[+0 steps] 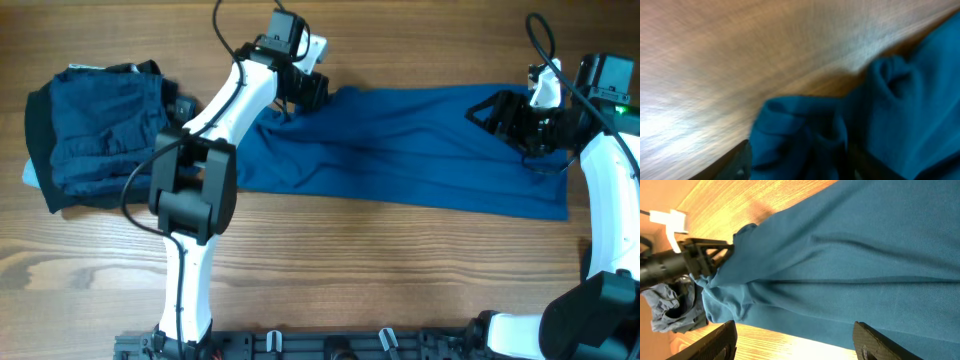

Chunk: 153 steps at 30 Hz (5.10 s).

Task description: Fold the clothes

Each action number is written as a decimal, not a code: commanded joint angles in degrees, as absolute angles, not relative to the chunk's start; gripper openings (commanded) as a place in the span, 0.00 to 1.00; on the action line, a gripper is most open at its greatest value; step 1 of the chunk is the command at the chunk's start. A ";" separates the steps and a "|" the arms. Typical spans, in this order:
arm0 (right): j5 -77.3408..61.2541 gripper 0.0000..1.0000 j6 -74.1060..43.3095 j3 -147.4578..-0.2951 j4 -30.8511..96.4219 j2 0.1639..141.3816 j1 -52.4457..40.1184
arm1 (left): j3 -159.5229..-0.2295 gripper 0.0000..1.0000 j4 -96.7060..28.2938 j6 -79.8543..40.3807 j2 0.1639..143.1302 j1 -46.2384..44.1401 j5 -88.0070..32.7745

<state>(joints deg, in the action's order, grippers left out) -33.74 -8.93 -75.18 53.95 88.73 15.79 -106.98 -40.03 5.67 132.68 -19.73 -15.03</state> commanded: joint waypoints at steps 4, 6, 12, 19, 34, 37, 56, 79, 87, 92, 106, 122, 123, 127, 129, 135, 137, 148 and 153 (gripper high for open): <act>-32.97 0.75 -9.04 -75.94 53.80 89.47 15.59 | -106.87 0.09 -40.14 6.92 133.93 -20.14 -19.49; -32.97 0.75 -9.02 -75.94 53.89 89.47 15.59 | -107.66 0.04 -39.09 6.90 132.88 -19.97 -19.18; -32.95 0.75 -8.99 -75.94 54.02 89.47 15.59 | -113.45 0.04 -38.74 7.31 130.30 -19.70 -10.48; -32.95 0.74 -8.95 -75.94 54.02 89.47 15.59 | -120.60 0.04 -38.79 7.31 130.15 -19.70 -10.11; -32.75 0.75 -8.97 -75.94 53.12 89.47 15.59 | -123.02 0.79 -66.57 5.52 130.06 -24.14 -8.73; -32.75 0.75 -8.97 -75.94 52.49 89.47 15.59 | -123.02 1.00 -63.05 5.54 130.06 -24.62 1.48; -32.77 0.75 -9.19 -75.94 52.62 89.47 15.59 | -123.00 0.66 -50.76 5.54 143.26 -14.66 -23.00; -32.77 0.75 -8.99 -75.94 53.63 89.47 15.59 | -127.63 0.04 -41.98 5.80 131.22 -13.54 -21.12; -32.77 0.75 -8.99 -75.94 53.65 89.47 15.59 | -127.63 0.04 -49.84 5.76 129.51 -13.54 -20.97; -31.51 0.75 -7.49 -75.94 49.71 89.49 15.59 | -127.63 0.04 -57.69 5.76 128.44 -13.65 -20.95; -15.70 0.73 -13.13 -89.27 30.13 113.40 23.94 | -127.63 0.04 -60.66 5.74 127.92 -13.65 -20.97; -12.43 0.84 -13.23 -106.17 32.01 135.52 26.87 | -127.63 0.04 -61.54 5.48 127.92 -13.65 -20.97; -12.43 0.82 -13.45 -106.17 31.99 135.76 26.85 | -127.63 0.04 -61.71 5.50 127.92 -13.65 -20.99; -12.36 0.72 -13.47 -106.10 30.63 136.86 26.57 | -127.63 0.04 -62.50 5.52 127.92 -13.65 -20.97; -11.68 0.64 -13.50 -106.10 30.44 137.14 26.46 | -127.63 0.04 -62.54 5.52 127.92 -13.65 -20.99; -14.28 0.10 -13.50 -106.13 32.25 136.11 27.59 | -127.63 0.04 -63.26 5.52 127.92 -13.65 -20.97; -15.77 0.04 -13.63 -106.13 33.15 134.72 28.58 | -127.63 0.04 -63.31 5.52 127.92 -13.65 -20.99; -21.45 0.04 -13.30 -106.13 45.78 120.66 34.04 | -127.63 0.04 -74.26 5.54 124.75 -13.58 -15.27; -16.88 0.04 -13.98 -106.13 56.73 117.51 34.98 | -127.63 0.04 -85.45 5.54 124.40 -13.61 -14.44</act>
